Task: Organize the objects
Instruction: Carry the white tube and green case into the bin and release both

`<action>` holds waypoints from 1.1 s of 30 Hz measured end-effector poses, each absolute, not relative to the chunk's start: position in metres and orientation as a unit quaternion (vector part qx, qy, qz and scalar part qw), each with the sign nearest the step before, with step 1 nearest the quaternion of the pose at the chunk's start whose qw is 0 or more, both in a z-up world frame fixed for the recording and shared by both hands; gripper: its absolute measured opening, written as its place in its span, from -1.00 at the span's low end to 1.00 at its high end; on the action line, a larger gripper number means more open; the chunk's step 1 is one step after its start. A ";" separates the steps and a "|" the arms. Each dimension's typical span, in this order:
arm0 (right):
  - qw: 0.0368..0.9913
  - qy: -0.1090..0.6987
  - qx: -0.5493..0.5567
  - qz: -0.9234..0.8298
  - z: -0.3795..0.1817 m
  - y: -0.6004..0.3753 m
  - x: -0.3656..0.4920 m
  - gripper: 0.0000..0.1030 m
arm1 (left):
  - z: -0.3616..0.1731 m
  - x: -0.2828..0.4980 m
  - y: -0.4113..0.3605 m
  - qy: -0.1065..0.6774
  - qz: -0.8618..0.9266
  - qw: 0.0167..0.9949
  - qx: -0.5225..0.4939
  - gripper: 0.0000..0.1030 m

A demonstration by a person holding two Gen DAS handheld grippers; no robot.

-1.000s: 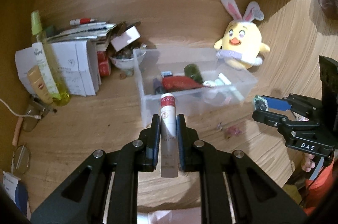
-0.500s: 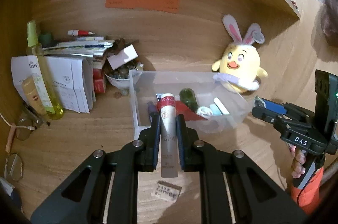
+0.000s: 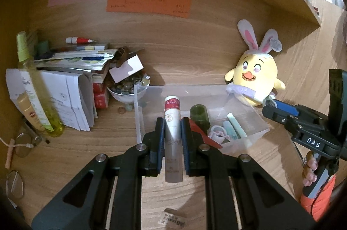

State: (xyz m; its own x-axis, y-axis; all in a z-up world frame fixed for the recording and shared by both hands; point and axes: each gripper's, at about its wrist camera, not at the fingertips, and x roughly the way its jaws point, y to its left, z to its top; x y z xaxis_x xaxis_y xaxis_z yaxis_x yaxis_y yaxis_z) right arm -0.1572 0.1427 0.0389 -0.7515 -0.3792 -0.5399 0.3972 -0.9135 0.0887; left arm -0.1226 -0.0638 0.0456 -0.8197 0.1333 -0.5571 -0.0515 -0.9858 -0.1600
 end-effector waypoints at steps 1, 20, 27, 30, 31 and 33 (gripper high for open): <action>0.207 0.017 0.286 -0.935 0.039 0.141 -0.160 -0.28 | 0.045 -0.126 -0.063 -0.067 0.951 0.048 -0.298 -0.72; 0.193 0.003 0.363 -0.911 -0.014 0.125 -0.207 -0.28 | 0.009 -0.172 -0.069 -0.090 0.934 0.026 -0.345 -0.72; 0.184 0.021 0.369 -0.911 -0.021 0.117 -0.210 -0.27 | 0.003 -0.176 -0.062 -0.076 0.932 0.037 -0.352 -0.72; 0.185 0.029 0.369 -0.911 -0.021 0.114 -0.209 -0.27 | 0.003 -0.174 -0.055 -0.063 0.933 0.041 -0.351 -0.72; 0.186 0.030 0.368 -0.910 -0.021 0.113 -0.209 -0.27 | 0.002 -0.174 -0.053 -0.058 0.933 0.041 -0.352 -0.71; 0.186 0.030 0.368 -0.911 -0.021 0.113 -0.209 -0.27 | 0.002 -0.173 -0.050 -0.052 0.933 0.044 -0.353 -0.65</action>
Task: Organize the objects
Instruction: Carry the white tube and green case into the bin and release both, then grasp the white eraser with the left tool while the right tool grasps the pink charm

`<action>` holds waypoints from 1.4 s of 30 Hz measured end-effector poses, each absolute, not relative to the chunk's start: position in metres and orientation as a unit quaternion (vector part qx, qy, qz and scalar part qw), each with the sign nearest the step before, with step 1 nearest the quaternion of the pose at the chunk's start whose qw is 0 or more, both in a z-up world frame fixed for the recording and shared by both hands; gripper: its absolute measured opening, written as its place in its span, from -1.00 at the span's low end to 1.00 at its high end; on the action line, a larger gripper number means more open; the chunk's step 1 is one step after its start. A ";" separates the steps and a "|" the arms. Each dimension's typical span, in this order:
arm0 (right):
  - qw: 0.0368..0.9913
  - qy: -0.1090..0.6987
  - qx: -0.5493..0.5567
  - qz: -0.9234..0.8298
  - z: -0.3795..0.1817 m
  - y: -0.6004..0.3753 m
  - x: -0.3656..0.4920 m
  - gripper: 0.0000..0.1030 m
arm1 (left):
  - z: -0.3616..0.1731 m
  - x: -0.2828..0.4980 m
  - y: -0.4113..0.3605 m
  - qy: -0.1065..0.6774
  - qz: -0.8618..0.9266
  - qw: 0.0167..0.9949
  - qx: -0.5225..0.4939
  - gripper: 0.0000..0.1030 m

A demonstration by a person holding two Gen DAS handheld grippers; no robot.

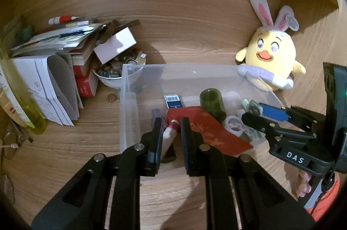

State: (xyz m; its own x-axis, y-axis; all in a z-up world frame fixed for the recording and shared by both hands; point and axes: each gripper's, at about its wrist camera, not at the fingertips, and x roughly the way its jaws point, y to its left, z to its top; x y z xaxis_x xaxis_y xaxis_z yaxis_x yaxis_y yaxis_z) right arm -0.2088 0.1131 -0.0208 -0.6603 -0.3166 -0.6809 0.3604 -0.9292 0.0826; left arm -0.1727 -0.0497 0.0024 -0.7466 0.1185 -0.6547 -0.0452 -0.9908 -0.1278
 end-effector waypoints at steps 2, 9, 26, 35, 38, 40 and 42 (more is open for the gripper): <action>0.185 0.030 0.368 -0.911 -0.021 0.113 -0.209 -0.27 | 0.003 -0.171 -0.048 -0.053 0.933 0.050 -0.352 -0.39; 0.194 0.037 0.360 -0.912 -0.013 0.112 -0.202 -0.23 | 0.020 -0.150 -0.050 -0.052 0.952 0.022 -0.302 0.59; 0.205 0.052 0.309 -0.927 0.018 0.121 -0.148 0.47 | 0.040 -0.098 -0.054 -0.030 0.954 0.032 -0.296 0.92; 0.221 0.071 0.315 -0.920 0.013 0.125 -0.120 0.57 | 0.031 -0.074 -0.059 -0.015 0.948 0.026 -0.316 0.92; 0.221 0.082 0.326 -0.915 0.005 0.123 -0.116 0.58 | 0.023 -0.071 -0.063 -0.017 0.943 0.022 -0.331 0.92; 0.224 0.090 0.337 -0.910 -0.001 0.121 -0.114 0.58 | 0.015 -0.070 -0.065 -0.015 0.939 0.011 -0.345 0.92; 0.228 0.092 0.347 -0.905 -0.009 0.120 -0.112 0.58 | 0.005 -0.071 -0.066 -0.011 0.931 0.013 -0.366 0.92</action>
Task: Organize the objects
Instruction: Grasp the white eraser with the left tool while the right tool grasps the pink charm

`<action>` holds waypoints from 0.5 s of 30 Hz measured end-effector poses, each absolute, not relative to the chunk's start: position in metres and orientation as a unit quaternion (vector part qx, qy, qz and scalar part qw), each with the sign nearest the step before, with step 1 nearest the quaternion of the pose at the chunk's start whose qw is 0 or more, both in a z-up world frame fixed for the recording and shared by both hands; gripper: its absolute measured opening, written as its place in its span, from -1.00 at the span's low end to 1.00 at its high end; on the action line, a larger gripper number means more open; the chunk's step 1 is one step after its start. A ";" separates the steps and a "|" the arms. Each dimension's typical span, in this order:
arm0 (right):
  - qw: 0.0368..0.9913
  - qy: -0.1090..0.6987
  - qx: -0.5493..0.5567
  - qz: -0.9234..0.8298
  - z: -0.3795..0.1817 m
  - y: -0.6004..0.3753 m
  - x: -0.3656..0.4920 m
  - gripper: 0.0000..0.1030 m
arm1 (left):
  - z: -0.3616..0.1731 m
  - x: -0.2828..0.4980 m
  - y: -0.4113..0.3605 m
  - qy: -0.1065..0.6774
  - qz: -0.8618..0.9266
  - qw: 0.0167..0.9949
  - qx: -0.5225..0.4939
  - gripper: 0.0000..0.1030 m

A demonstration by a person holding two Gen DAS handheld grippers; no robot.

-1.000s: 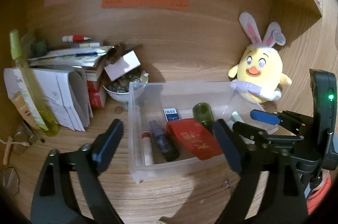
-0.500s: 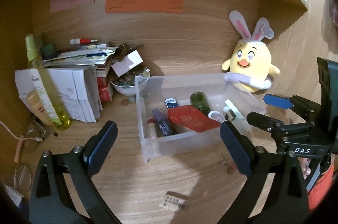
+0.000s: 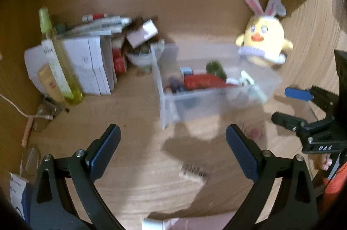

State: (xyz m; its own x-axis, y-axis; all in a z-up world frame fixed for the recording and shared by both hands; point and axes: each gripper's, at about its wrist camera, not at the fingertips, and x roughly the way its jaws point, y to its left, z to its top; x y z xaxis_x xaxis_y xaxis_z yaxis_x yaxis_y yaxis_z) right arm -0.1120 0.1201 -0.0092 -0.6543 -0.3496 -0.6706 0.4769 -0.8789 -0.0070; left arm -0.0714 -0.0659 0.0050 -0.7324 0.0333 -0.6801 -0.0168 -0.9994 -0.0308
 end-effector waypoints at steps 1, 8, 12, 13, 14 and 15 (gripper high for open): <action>0.229 0.091 0.353 -0.903 -0.012 0.120 -0.112 0.58 | -0.001 -0.071 -0.066 -0.009 0.926 0.014 -0.377 0.92; 0.230 0.104 0.379 -0.890 -0.036 0.121 -0.108 0.57 | -0.026 -0.062 -0.064 -0.003 0.907 0.040 -0.420 0.73; 0.226 0.132 0.380 -0.887 -0.045 0.122 -0.103 0.56 | -0.037 -0.058 -0.061 0.001 0.897 0.053 -0.440 0.68; 0.226 0.135 0.382 -0.886 -0.047 0.123 -0.103 0.56 | -0.040 -0.058 -0.060 0.004 0.894 0.054 -0.444 0.68; 0.226 0.137 0.385 -0.884 -0.049 0.123 -0.102 0.50 | -0.041 -0.058 -0.059 0.005 0.893 0.054 -0.446 0.67; 0.227 0.138 0.390 -0.882 -0.051 0.123 -0.103 0.44 | -0.043 -0.058 -0.058 0.006 0.892 0.055 -0.448 0.67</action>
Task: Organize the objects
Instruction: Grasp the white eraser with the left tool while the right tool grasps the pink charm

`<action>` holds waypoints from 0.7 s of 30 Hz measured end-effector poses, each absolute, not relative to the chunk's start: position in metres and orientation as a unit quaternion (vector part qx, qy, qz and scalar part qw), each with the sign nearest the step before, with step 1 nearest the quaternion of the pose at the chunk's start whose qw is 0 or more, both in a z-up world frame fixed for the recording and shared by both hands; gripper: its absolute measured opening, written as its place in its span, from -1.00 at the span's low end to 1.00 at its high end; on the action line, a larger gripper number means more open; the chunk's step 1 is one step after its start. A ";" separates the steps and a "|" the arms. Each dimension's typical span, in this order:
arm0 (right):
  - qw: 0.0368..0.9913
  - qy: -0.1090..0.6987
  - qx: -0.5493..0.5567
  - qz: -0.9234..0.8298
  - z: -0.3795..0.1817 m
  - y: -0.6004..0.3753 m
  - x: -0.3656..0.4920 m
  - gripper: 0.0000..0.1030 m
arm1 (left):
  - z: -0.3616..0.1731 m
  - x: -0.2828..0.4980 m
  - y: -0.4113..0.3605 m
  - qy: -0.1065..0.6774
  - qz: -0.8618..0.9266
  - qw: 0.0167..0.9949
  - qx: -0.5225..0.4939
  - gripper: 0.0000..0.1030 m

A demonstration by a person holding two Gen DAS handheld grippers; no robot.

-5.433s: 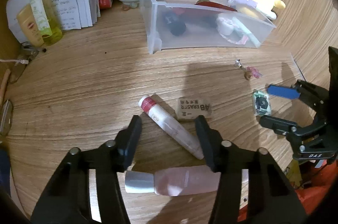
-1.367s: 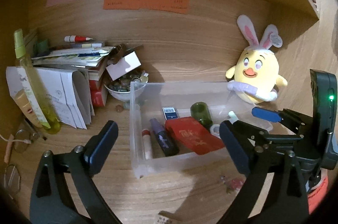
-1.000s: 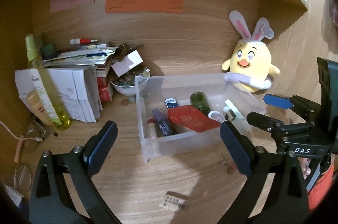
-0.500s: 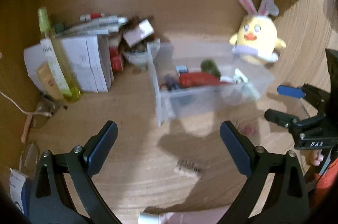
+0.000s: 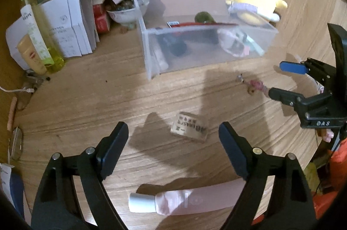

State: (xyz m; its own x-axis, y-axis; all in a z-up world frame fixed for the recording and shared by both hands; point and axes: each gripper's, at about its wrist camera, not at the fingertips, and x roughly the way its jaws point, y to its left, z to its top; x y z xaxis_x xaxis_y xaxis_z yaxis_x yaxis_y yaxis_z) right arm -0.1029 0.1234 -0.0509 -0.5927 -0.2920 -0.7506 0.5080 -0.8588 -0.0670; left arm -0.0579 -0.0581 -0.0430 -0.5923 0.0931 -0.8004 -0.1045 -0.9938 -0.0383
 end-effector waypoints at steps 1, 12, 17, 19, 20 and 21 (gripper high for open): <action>0.227 0.138 0.396 -0.879 -0.053 0.124 -0.104 0.31 | -0.044 -0.058 -0.057 0.007 0.891 0.057 -0.450 0.67; 0.243 0.126 0.431 -0.860 -0.071 0.115 -0.124 -0.15 | -0.059 -0.066 -0.055 0.005 0.878 0.074 -0.473 0.23; 0.244 0.124 0.429 -0.861 -0.070 0.110 -0.127 -0.63 | -0.060 -0.064 -0.051 0.012 0.882 0.081 -0.464 -0.09; 0.248 0.115 0.430 -0.861 -0.070 0.112 -0.127 -0.64 | -0.060 -0.064 -0.049 0.016 0.883 0.083 -0.461 -0.21; 0.248 0.111 0.430 -0.861 -0.070 0.112 -0.126 -0.64 | -0.059 -0.064 -0.048 0.018 0.884 0.083 -0.460 -0.21; 0.247 0.109 0.428 -0.862 -0.069 0.113 -0.126 -0.64 | -0.059 -0.063 -0.048 0.018 0.885 0.082 -0.459 -0.21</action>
